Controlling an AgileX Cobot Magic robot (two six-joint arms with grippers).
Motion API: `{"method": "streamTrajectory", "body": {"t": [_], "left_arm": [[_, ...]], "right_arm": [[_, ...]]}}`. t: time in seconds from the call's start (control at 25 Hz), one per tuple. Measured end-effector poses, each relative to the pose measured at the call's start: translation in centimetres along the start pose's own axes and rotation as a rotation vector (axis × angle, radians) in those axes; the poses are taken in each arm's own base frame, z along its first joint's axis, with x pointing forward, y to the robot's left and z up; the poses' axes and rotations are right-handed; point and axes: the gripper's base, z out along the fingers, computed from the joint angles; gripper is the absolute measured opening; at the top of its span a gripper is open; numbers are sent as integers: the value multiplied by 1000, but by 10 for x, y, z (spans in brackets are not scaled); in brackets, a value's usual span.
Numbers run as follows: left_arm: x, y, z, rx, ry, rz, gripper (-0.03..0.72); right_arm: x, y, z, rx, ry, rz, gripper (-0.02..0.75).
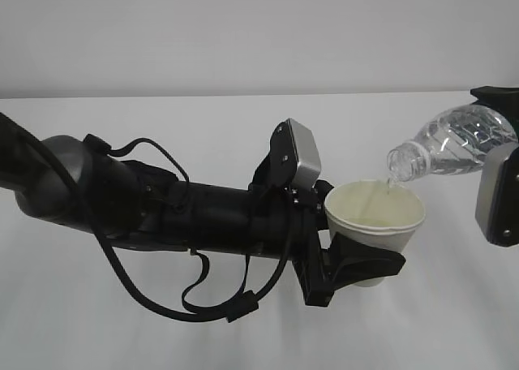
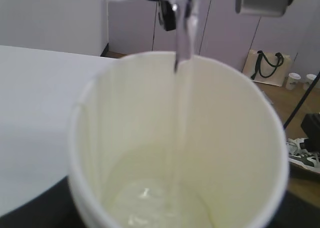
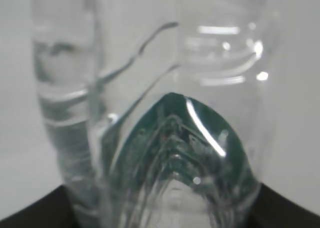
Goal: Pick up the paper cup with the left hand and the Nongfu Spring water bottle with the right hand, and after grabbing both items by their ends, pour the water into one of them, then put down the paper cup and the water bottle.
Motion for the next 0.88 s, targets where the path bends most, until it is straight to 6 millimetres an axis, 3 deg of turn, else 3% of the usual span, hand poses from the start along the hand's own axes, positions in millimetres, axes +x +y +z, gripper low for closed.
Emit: {"method": "streamTrajectory", "body": {"t": [0.88], "left_arm": [[0, 0, 0, 0, 0, 0, 463]], "right_arm": [[0, -1, 0, 9, 2, -13, 402]]}}
